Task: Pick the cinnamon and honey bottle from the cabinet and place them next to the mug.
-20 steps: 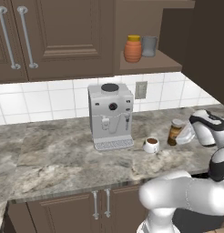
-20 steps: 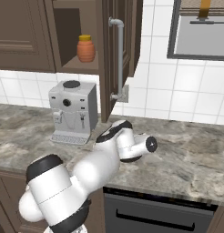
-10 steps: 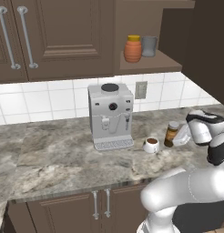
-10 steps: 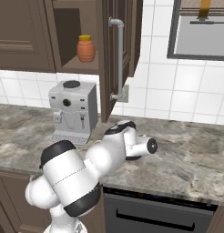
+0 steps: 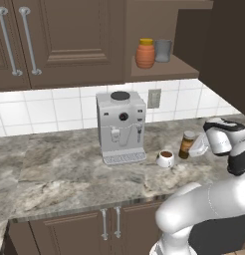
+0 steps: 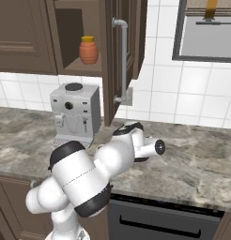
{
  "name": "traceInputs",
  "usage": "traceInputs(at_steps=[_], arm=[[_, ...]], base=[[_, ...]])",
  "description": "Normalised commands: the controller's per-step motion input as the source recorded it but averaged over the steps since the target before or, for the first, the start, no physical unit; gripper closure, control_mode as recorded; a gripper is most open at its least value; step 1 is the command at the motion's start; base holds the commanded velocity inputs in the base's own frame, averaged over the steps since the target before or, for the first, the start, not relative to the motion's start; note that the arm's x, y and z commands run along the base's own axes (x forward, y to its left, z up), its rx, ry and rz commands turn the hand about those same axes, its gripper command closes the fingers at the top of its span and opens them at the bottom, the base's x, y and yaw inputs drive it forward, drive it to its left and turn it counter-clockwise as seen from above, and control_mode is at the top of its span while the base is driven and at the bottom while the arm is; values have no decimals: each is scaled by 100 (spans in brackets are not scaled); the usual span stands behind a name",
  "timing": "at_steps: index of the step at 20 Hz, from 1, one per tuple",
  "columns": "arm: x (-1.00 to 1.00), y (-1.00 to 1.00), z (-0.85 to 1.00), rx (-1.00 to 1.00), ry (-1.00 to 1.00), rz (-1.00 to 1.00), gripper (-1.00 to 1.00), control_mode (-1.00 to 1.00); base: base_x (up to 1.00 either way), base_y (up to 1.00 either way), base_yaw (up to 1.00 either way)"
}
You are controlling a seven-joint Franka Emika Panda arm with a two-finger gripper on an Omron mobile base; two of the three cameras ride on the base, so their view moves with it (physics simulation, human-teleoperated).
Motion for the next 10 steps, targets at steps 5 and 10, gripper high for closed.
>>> traceInputs(at_steps=[5,10], arm=[[-3,15,0,0,0,2,100,-100],[-13,24,0,-2,0,2,100,-100]], base=[[0,0,0],[0,0,0]])
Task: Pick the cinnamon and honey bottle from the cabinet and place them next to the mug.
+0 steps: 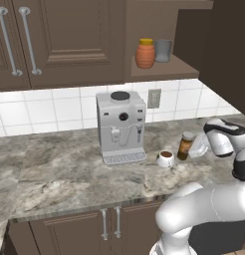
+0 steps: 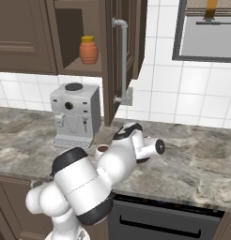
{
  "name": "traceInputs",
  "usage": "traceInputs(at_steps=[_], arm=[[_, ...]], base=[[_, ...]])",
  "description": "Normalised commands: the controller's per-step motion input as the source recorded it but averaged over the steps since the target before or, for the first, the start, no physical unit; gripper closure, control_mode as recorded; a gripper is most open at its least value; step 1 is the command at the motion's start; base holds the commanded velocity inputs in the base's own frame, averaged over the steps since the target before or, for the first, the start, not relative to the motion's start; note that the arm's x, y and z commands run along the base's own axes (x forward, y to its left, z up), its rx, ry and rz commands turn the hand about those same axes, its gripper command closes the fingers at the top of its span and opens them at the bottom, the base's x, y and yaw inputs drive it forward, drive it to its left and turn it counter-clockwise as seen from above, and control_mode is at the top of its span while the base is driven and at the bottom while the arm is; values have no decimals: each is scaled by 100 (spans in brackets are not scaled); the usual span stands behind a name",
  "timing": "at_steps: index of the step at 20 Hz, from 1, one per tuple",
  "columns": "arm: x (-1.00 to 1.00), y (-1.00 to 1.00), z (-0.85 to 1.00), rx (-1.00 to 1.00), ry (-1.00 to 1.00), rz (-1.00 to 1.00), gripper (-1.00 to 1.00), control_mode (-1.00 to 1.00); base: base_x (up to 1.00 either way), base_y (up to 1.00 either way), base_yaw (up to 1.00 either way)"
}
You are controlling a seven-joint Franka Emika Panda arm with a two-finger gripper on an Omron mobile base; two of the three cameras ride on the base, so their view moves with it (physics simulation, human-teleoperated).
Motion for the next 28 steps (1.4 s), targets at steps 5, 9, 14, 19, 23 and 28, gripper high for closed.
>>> traceInputs(at_steps=[5,9,14,19,23,28], arm=[[-4,20,0,-7,0,1,100,-100],[0,2,0,-8,0,0,100,-100],[-8,0,0,-5,0,0,100,-100],[-9,0,0,0,0,0,100,-100],[-13,0,0,1,0,0,100,-100],[-3,0,0,1,0,0,100,-100]], base=[[0,0,0],[0,0,0],[0,0,0],[0,0,0],[0,0,0],[0,0,0]])
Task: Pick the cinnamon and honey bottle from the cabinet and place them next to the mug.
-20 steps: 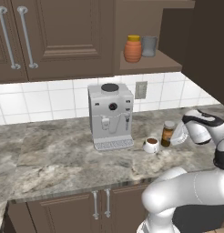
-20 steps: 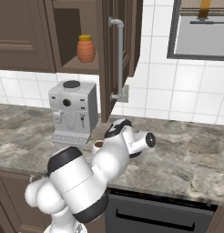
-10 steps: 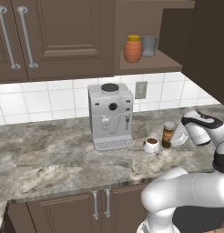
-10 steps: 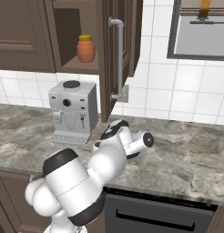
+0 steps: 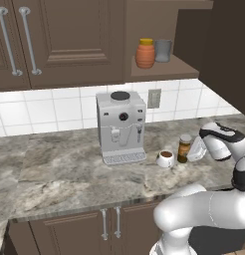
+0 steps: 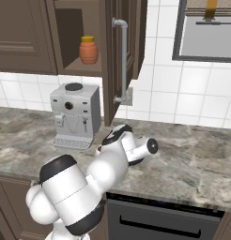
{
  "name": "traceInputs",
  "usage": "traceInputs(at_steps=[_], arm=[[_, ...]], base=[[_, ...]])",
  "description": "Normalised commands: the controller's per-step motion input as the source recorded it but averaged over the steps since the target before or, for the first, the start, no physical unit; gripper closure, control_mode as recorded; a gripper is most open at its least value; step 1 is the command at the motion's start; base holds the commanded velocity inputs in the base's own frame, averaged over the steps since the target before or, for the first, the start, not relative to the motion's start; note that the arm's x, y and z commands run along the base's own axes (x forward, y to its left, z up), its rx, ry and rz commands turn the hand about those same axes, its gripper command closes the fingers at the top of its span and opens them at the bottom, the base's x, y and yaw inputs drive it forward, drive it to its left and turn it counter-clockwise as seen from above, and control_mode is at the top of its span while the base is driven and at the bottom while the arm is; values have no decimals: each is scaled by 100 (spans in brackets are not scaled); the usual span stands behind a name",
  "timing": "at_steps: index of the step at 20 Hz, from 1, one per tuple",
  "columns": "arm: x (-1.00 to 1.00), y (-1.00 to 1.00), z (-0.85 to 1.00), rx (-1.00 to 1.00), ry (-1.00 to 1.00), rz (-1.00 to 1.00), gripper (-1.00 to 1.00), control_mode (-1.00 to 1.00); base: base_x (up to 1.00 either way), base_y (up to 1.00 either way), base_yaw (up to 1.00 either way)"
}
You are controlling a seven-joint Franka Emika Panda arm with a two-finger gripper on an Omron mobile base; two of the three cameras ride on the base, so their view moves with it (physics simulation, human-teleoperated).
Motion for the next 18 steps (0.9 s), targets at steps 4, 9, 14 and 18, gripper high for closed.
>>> traceInputs(at_steps=[4,9,14,18], arm=[[0,0,0,4,0,0,100,-100],[0,-1,0,4,0,0,100,-100],[0,0,0,0,0,0,-100,-100],[0,0,0,0,0,0,-100,-100]], base=[[0,0,0],[0,0,0],[0,0,0],[0,0,0]])
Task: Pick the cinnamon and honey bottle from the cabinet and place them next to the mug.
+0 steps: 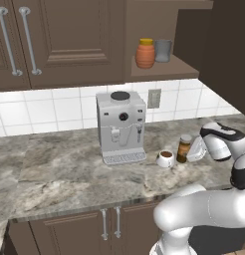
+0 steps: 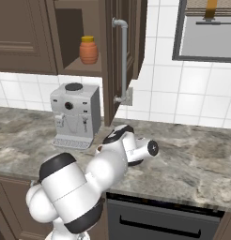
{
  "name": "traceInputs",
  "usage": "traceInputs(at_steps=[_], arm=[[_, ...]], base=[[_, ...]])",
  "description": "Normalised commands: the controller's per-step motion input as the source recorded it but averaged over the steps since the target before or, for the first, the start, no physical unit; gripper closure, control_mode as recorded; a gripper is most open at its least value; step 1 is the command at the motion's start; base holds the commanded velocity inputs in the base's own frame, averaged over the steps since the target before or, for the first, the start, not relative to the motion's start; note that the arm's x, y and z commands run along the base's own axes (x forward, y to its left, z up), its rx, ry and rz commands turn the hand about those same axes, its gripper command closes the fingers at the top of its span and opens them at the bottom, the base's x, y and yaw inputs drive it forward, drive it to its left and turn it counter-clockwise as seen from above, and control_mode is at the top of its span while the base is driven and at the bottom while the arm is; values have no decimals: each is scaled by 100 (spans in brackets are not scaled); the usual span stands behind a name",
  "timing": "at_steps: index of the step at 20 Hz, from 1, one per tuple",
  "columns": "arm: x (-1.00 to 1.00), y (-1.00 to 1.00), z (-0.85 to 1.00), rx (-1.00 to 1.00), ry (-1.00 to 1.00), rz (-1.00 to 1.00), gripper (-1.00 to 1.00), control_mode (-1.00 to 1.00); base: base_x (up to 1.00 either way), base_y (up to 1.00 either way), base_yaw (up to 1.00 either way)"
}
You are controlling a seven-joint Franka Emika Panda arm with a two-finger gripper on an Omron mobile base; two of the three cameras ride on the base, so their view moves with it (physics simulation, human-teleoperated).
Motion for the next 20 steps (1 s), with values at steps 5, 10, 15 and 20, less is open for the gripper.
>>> traceInputs(at_steps=[5,10,15,20], arm=[[0,0,0,0,0,0,-100,-100],[0,0,0,0,0,0,-100,-100],[-16,-1,2,1,-3,-1,-100,-100],[-81,0,17,6,-13,-10,-100,-100]], base=[[0,0,0],[0,0,0],[0,0,0],[0,0,0]])
